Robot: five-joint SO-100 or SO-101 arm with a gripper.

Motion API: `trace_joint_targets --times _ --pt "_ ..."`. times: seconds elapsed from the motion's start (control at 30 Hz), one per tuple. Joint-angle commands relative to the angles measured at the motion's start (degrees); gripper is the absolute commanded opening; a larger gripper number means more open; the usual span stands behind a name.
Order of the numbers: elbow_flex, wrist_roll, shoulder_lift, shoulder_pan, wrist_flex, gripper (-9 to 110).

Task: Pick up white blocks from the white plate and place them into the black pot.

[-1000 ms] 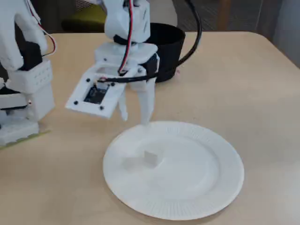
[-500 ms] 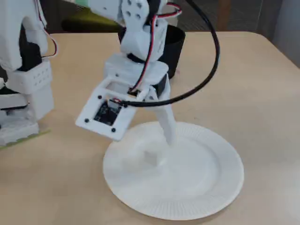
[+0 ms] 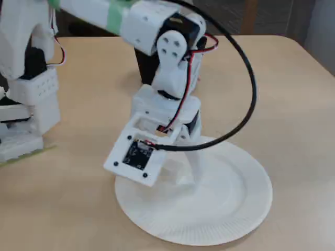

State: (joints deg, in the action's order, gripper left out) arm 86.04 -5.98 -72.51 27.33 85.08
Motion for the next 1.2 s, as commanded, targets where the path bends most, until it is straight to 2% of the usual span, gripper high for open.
trace_joint_targets --times 0.0,0.07,0.27,0.43,0.5,0.77,1.07,1.17 --pt "-2.2 1.4 0.2 0.2 -4.4 14" --pt "-2.6 2.9 0.4 0.2 -6.6 -2" --pt "-1.5 1.4 -11.9 -0.4 -14.9 -2" --pt "8.5 7.4 -31.6 -2.5 -35.7 -2" --pt "12.4 9.4 -37.8 -5.7 -43.0 -2" --pt "17.1 15.9 -49.0 -22.1 -57.7 -2" --pt "30.3 11.6 -55.6 -41.0 -72.9 -2" --pt "33.8 8.3 -57.0 -47.5 -73.3 -2"
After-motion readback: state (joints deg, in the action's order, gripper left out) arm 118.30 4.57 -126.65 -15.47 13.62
